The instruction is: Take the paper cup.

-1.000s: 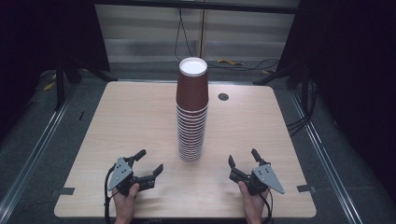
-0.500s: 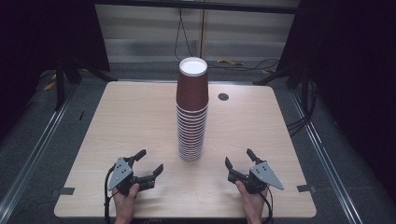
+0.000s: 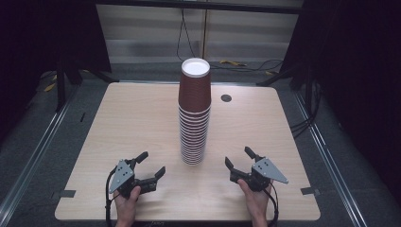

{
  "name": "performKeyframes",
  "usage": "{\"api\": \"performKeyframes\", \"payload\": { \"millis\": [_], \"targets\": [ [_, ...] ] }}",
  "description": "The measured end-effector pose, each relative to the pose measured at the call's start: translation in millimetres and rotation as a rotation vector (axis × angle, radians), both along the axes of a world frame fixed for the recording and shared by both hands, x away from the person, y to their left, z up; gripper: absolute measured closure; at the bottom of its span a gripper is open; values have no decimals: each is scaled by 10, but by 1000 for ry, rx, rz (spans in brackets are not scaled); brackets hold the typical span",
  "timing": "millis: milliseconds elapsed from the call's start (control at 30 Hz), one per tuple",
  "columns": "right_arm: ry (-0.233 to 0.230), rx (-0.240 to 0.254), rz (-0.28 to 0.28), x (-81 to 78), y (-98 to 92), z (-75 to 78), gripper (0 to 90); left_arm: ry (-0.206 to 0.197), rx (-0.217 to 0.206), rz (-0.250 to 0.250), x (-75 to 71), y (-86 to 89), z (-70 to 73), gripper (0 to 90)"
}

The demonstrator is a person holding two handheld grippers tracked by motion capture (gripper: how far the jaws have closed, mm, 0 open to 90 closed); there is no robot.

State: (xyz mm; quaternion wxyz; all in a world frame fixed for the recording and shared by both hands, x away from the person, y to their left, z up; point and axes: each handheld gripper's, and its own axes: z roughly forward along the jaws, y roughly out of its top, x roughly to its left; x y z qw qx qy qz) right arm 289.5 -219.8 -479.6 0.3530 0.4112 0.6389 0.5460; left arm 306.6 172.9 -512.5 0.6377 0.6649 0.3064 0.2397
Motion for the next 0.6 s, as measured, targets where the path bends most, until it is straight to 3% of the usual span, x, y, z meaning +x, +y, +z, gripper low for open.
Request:
{"api": "performKeyframes", "payload": {
  "millis": [33, 300, 400, 567, 600],
  "targets": [
    [-2, 2, -4, 2, -2, 25, 173, 5, -15, -2, -1, 1, -3, 157],
    [27, 10, 51, 42, 14, 168, 185, 5, -15, -6, 0, 2, -3, 157],
    [50, 5, 113, 81, 39, 289, 215, -2, -14, -15, -5, 5, -4, 157],
    [52, 17, 144, 118, 73, 403, 214, -7, -13, -17, -5, 12, -5, 156],
    [76, 9, 159, 144, 99, 476, 208, -8, -11, -17, -4, 11, -4, 156]
  ]
}}
